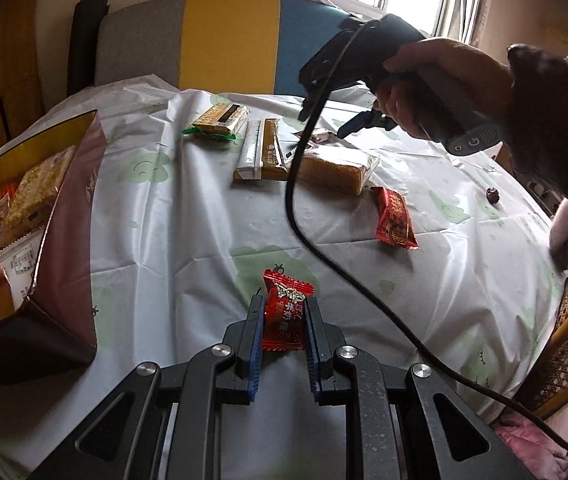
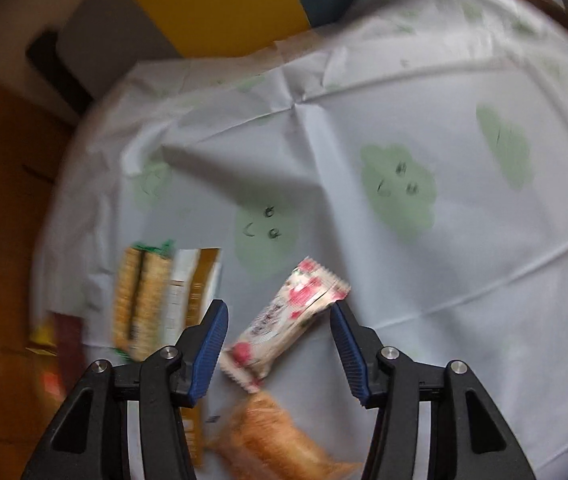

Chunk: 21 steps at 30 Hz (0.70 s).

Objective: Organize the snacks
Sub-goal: 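Grasp the pink rose-print candy with the right gripper while the left holds the red candy, then carry the red candy into the gold tray and open the left gripper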

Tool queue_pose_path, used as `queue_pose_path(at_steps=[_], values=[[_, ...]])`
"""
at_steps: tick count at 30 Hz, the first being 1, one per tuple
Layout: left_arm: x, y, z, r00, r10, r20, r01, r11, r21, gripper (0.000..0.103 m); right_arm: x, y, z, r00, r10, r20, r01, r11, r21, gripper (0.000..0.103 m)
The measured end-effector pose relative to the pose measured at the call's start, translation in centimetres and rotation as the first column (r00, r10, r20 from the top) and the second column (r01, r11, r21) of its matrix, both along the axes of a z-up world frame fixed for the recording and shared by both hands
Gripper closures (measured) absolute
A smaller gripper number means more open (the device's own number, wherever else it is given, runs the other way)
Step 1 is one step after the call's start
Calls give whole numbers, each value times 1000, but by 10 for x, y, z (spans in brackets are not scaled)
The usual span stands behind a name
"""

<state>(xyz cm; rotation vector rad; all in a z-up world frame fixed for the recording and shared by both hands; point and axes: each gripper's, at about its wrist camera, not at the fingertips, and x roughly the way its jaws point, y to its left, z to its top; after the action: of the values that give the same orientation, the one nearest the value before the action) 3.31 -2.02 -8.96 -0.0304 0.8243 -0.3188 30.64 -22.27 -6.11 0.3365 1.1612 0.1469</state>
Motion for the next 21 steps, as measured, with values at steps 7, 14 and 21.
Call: queue_pose_path(at_steps=[7, 14, 21], values=[[0, 1, 0, 1000, -2, 0, 2, 1000, -5, 84, 7, 46, -7, 993, 118, -13, -118, 963, -244, 72], [0, 1, 0, 1000, 1, 1, -1, 1000, -11, 84, -6, 27, 18, 978, 198, 57, -166, 920, -355, 82], [-1, -1, 0, 1000, 5, 1, -5, 1000, -4, 84, -51, -23, 10, 942, 331, -52, -322, 852, -412, 82]])
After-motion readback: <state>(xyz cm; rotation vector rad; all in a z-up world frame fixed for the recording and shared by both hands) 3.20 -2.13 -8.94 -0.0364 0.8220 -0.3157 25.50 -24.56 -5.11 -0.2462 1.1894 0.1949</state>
